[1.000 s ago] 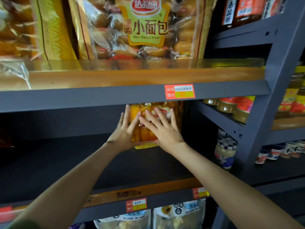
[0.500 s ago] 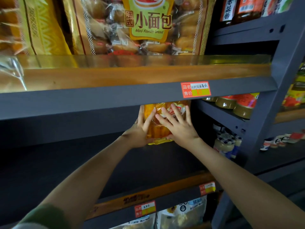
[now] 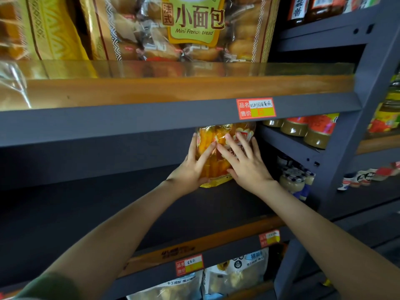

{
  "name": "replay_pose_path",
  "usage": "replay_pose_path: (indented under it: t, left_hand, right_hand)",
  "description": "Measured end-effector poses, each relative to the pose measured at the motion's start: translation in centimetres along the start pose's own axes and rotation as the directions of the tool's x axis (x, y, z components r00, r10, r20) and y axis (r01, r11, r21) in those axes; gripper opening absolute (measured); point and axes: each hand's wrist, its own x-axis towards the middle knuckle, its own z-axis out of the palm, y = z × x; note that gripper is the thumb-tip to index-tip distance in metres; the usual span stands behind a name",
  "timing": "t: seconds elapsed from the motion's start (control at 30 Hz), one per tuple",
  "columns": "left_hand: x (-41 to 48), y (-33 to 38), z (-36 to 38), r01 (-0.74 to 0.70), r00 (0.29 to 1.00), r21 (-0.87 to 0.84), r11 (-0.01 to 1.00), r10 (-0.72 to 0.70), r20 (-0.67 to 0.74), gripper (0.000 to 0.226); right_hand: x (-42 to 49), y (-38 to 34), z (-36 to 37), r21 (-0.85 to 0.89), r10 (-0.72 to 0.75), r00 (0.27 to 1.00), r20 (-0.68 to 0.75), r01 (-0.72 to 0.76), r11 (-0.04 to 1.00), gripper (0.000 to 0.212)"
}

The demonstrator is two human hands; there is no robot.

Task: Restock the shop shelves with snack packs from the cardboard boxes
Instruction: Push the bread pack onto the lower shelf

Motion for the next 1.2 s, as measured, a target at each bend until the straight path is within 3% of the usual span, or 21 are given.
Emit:
replay_pose_path:
  t: [0.13, 0.27, 0.43, 0.53, 0.73, 0.83, 0.97, 1.2]
  left_hand:
    - [1.0, 0.5, 0.1, 0.037, 0.997, -0.012, 0.999, -0.036, 0.066, 0.124]
    - [2.4, 1.4, 0.6, 0.176, 0.980, 0.133, 0.975, -0.187, 0.076, 0.123]
    - [2.3, 1.3, 0.5, 0.191, 0.981, -0.151, 0.970, -0.195, -0.011, 0.126]
    - [2.8, 1.0, 0.6, 0.297, 0.940, -0.330, 0.896, -0.335, -0.060, 0.129]
    - [3.6, 0.7, 0.6, 0.428, 0.898, -0.435, 0.792, -0.429, 0.102, 0.142]
    - [3.7, 0.5, 0.7, 0.399, 0.912, -0.398, 0.826, -0.402, 0.080, 0.141]
    - [3.7, 0.4, 0.5, 0.409, 0.911, -0.352, 0.842, -0.398, 0.106, 0.142]
    - [3.3, 0.5, 0.2, 0.386, 0.922, -0.346, 0.855, -0.366, 0.123, 0.139]
  right_hand:
    - [-0.3, 0.8, -0.6, 0.066, 0.053, 0.998, -0.019, -0.052, 0.997, 0.107]
    - [-0.3, 1.8, -0.1, 0.057, 0.063, 0.989, 0.131, -0.071, 0.996, 0.123]
    - [0.7, 2.4, 0.6, 0.108, 0.047, 0.944, 0.327, -0.087, 0.990, 0.125]
    - [1.1, 2.6, 0.7, 0.141, 0.040, 0.911, 0.410, -0.107, 0.984, 0.118]
    - [1.2, 2.5, 1.4, 0.172, 0.018, 0.923, 0.384, -0.090, 0.981, 0.120]
    - [1.3, 2.7, 1.7, 0.147, 0.012, 0.926, 0.377, -0.073, 0.986, 0.118]
    - [1.1, 2.4, 2.2, 0.095, 0.041, 0.971, 0.237, -0.066, 0.993, 0.134]
    - [1.3, 1.8, 2.9, 0.023, 0.059, 0.962, 0.268, -0.067, 0.997, 0.143]
